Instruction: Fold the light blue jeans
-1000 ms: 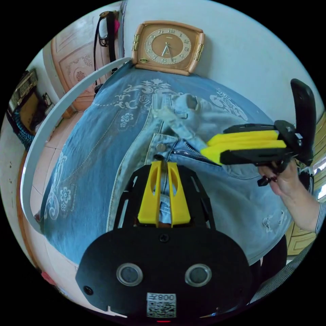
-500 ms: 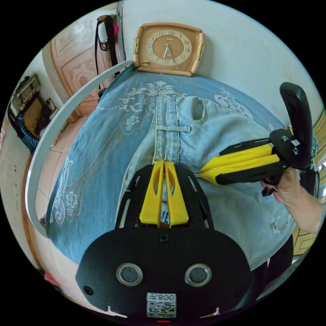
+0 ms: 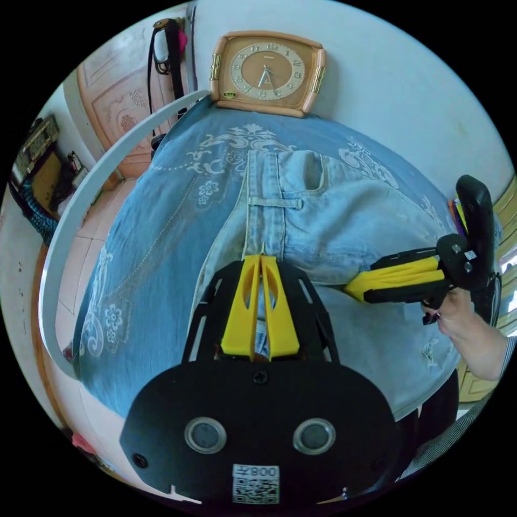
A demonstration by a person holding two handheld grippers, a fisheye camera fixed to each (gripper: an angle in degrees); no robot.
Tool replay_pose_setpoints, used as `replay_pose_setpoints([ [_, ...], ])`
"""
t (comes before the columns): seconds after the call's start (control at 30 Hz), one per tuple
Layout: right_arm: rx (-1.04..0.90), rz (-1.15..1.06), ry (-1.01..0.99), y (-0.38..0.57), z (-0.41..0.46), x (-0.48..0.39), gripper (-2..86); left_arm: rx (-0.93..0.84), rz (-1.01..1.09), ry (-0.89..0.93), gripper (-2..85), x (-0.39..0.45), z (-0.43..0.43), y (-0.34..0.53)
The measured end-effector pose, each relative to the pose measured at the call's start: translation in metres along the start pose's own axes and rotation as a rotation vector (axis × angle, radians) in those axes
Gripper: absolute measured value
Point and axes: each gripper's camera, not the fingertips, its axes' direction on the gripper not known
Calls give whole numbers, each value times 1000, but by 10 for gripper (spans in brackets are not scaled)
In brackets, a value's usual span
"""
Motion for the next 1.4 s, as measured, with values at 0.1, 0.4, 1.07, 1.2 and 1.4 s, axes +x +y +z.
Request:
replay_pose_setpoints([
  [0.1, 90, 24, -3, 27, -30, -10, 6, 49, -52, -13, 10, -17, -30, 19],
  [0.4, 3, -57, -71, 163, -43, -109, 64, 116, -440, 87, 76, -131, -124, 169],
  [1.07, -232, -275, 381, 231, 78, -262, 24, 70, -672, 487, 36, -208, -127, 254],
  [1.2, -213, -271, 331, 244, 81, -271, 17, 113, -658, 499, 28, -217, -151, 266],
  [1.4, -196, -239, 276, 264, 109, -259, 19, 77, -642, 478, 33, -225, -151, 273],
])
